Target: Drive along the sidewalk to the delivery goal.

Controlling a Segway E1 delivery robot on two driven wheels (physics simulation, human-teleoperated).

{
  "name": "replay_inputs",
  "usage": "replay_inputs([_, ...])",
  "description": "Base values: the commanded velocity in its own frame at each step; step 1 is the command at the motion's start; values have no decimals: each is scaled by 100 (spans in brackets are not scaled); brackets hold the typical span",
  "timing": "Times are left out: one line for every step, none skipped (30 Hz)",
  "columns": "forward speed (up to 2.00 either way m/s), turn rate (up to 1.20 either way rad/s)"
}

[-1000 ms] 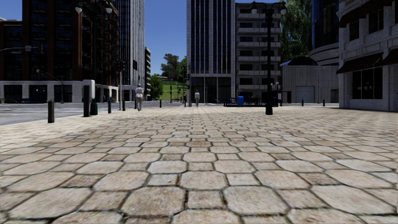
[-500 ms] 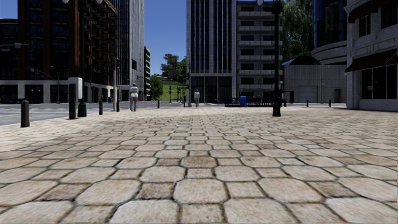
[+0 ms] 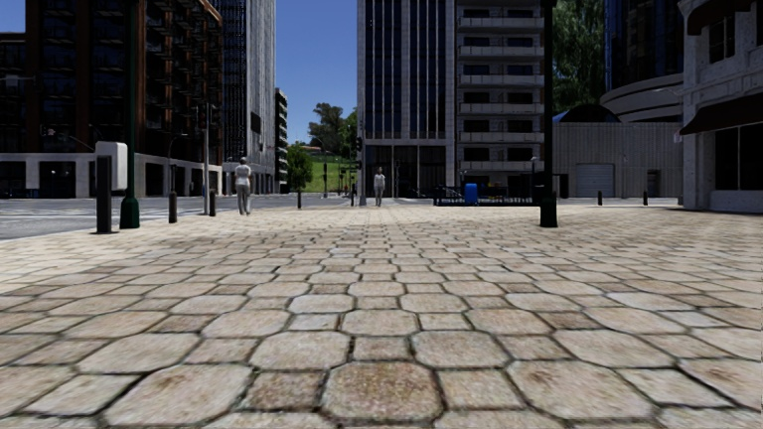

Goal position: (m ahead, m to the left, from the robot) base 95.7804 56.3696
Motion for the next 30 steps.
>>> replay_inputs([200,0])
replay_inputs([200,0])
replay_inputs([200,0])
replay_inputs([200,0])
replay_inputs([200,0])
replay_inputs([200,0])
replay_inputs([200,0])
replay_inputs([200,0])
replay_inputs([200,0])
replay_inputs([200,0])
replay_inputs([200,0])
replay_inputs([200,0])
replay_inputs([200,0])
replay_inputs([200,0])
replay_inputs([200,0])
replay_inputs([200,0])
replay_inputs([200,0])
replay_inputs([200,0])
replay_inputs([200,0])
replay_inputs([200,0])
replay_inputs([200,0])
replay_inputs([200,0])
replay_inputs([200,0])
replay_inputs([200,0])
replay_inputs([200,0])
replay_inputs([200,0])
replay_inputs([200,0])
replay_inputs([200,0])
replay_inputs([200,1])
replay_inputs([200,6])
